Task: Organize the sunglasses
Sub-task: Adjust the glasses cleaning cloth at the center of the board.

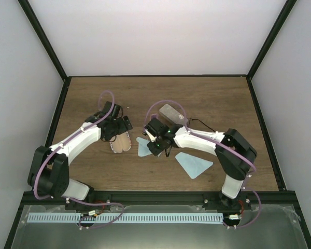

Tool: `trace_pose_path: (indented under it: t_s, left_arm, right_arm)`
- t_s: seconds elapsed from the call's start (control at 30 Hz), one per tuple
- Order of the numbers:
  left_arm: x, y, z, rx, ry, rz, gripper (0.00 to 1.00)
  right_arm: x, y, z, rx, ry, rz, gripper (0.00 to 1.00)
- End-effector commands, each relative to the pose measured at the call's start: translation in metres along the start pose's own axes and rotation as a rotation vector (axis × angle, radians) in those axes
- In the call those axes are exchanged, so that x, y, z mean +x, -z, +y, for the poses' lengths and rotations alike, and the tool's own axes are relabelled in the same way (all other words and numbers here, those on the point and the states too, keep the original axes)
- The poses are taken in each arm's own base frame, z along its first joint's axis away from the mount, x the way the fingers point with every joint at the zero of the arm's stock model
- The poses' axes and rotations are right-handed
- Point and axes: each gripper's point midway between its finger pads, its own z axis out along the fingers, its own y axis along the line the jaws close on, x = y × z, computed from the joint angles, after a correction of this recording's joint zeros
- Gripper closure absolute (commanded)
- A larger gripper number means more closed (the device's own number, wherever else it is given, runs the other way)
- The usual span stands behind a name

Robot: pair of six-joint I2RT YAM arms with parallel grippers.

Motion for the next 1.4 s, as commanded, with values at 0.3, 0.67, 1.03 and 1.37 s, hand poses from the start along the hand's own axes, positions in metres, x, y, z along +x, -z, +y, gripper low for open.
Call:
trace_pose_path:
  t_s: [0.3,0.67,1.03,1.37]
  left_arm:
    - [0.012,-0.01,0.002,0.02,-0.004,0.047,0.0]
    - [0.016,-0.014,0.007,0.002,-0.008,0.06,0.0]
    - [0.019,-0.018,0.009,-0.007,-0.015,0.071,0.0]
    - [0.021,-0.019,0.01,-0.012,-0.023,0.079,0.0]
  right_arm:
    - [-0.014,0.004,0.004,-0.002,0.01,-0.02,0.85]
    - [-0.004,-0.01,0.005,-0.001,0.037,0.04,0.68]
    - [0.006,-0.007,0.012,-0.017,0.048,0.053,0.71]
    - [0.017,-0.015,0.014,-0.015,0.043,0.089,0.71]
